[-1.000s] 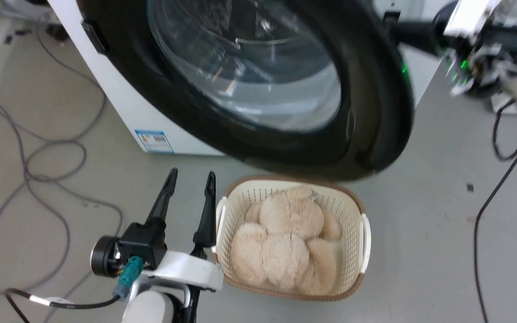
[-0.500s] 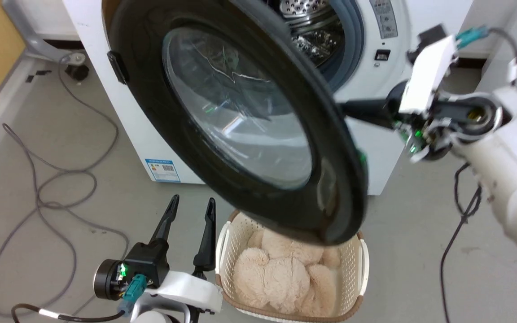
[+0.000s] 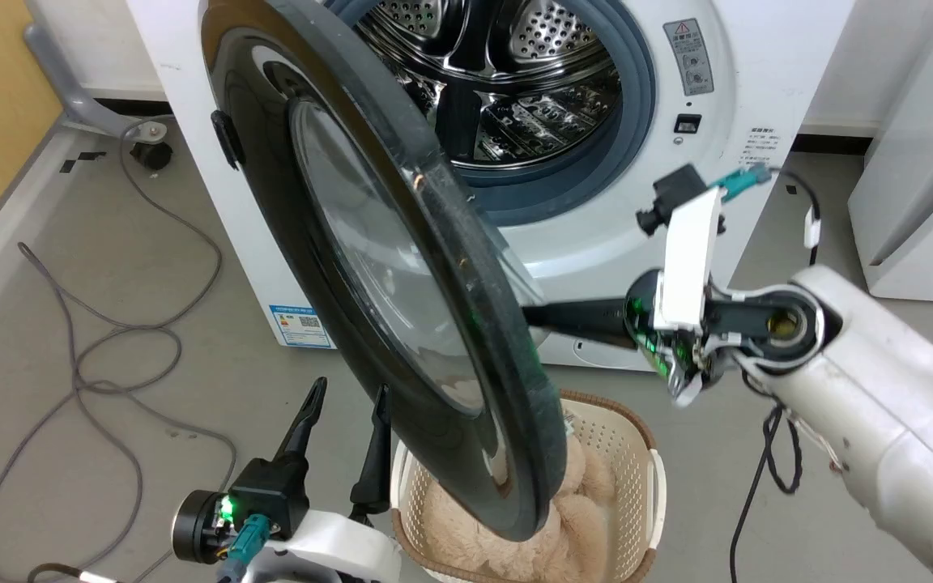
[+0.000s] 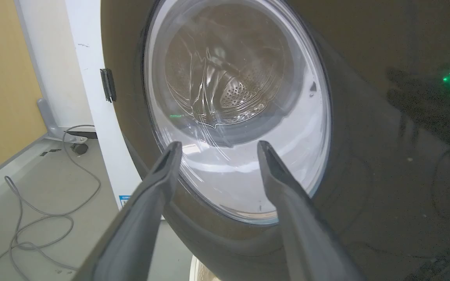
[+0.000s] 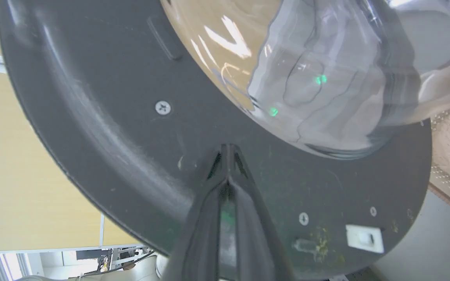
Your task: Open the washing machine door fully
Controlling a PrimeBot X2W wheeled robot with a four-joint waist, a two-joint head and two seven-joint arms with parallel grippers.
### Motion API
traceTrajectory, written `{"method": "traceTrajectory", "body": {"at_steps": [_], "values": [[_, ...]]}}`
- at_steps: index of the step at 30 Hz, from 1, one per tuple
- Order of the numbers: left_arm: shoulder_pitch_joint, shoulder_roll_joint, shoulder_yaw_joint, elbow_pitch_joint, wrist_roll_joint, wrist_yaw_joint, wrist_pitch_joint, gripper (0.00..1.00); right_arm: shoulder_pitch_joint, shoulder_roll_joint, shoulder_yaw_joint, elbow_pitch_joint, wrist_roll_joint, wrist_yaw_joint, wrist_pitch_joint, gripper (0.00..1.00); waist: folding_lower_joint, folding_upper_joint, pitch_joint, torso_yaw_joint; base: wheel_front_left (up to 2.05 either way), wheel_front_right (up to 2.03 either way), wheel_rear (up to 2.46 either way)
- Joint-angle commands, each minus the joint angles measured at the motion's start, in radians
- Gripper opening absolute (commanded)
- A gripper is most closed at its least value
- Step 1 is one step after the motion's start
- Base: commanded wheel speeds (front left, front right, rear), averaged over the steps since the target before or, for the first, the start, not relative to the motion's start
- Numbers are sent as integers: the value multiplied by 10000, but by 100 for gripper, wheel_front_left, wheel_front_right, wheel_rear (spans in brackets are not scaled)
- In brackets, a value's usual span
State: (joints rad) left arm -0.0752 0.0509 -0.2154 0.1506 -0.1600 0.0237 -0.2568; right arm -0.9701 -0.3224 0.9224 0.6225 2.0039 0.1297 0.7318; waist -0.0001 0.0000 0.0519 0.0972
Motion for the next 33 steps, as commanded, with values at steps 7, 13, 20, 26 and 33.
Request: {"method": "traceTrajectory", "body": {"at_steps": [7,13,20,26,33], "values": [[103,46,7,-21,48,-23,-49,100,908,-434,143,-1187,805,10,-1550,2,1,0,88,-82,0,0,0],[59,35,6,-31,-8,7,-49,100,2447,-634,-989,-2393,936,10,-4400,100,1,0,122,-178,0,0,0],[80,30,178,4,-100,6,-49,100,5275,-591,-3081,-4355,903,10,-6992,100,1,0,-43,-302,0,0,0],[292,34,284,91,-94,12,-49,100,7868,-521,-4390,-5555,-222,10,-8948,100,1,0,-324,-459,0,0,0],[463,64,438,178,-94,31,-49,100,9677,-586,-6331,-5311,-2694,10,-9923,100,1,0,-572,-696,0,0,0]]}}
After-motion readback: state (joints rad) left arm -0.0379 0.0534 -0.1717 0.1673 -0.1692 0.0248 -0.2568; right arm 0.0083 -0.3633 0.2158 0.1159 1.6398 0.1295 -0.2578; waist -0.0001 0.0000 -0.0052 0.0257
